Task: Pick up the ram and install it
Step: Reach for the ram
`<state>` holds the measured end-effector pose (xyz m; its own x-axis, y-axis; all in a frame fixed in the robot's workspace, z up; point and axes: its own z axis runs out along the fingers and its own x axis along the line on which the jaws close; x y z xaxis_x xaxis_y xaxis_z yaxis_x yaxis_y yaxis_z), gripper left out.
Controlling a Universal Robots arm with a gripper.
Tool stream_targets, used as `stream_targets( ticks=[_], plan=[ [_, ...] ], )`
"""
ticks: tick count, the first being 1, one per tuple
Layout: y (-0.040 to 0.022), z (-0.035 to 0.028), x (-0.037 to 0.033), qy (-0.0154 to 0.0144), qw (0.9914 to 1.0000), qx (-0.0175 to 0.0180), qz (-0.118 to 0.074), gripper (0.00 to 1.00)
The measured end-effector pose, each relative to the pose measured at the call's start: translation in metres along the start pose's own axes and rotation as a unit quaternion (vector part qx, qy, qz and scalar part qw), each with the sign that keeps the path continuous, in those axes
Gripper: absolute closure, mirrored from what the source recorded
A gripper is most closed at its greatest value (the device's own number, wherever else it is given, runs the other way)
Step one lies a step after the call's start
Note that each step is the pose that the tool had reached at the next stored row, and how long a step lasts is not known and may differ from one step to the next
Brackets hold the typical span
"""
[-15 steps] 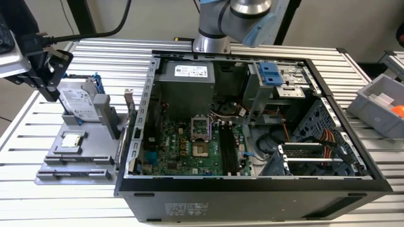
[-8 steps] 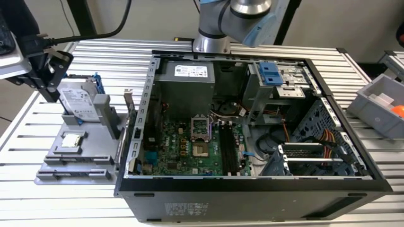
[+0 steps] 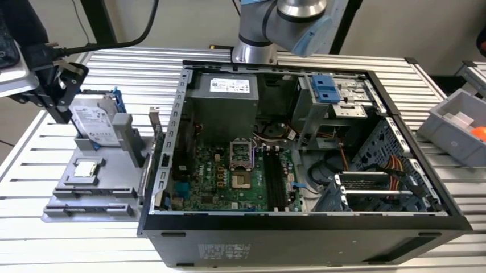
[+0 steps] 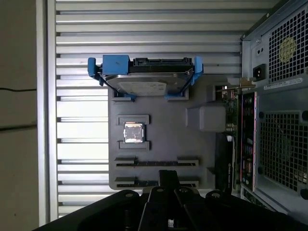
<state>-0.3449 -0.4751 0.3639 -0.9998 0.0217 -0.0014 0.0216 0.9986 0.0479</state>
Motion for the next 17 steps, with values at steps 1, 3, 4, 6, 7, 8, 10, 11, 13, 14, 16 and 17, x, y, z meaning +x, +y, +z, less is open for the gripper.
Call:
stream_targets(
  ticks=[1, 3, 4, 6, 7, 8, 10, 11, 13, 14, 16, 17],
  plan=[
    [0.0, 0.0004, 0.0, 0.0001, 1.0, -0.0001, 0.0, 1.0],
    [-0.0001, 0.0008, 0.0, 0.0006, 1.0, 0.0, 0.0, 1.0],
    [-0.0001, 0.001, 0.0, 0.0008, 1.0, 0.0, 0.0, 1.0],
    [-0.0001, 0.0014, 0.0001, 0.0012, 1.0, 0.0, 0.0, 1.0],
    [-0.0001, 0.0017, 0.0001, 0.0014, 1.0, 0.0, 0.0, 1.0],
    [-0.0001, 0.0019, 0.0001, 0.0016, 1.0, 0.0, 0.0, 1.0],
    [-0.0001, 0.0024, 0.0001, 0.0021, 1.0, 0.0001, 0.0, 1.0],
    [-0.0001, 0.0026, 0.0001, 0.0024, 1.0, 0.0001, 0.0, 1.0],
    [-0.0002, 0.003, 0.0001, 0.0029, 1.0, 0.0001, 0.0, 1.0],
    [-0.0002, 0.0033, 0.0001, 0.0031, 1.0, 0.0002, 0.0, 1.0],
    [-0.0002, 0.0038, 0.0001, 0.0036, 0.99999, 0.0001, 0.0, 1.0],
    [-0.0002, 0.004, 0.0001, 0.0039, 0.99999, 0.0002, 0.0, 1.0]
  ],
)
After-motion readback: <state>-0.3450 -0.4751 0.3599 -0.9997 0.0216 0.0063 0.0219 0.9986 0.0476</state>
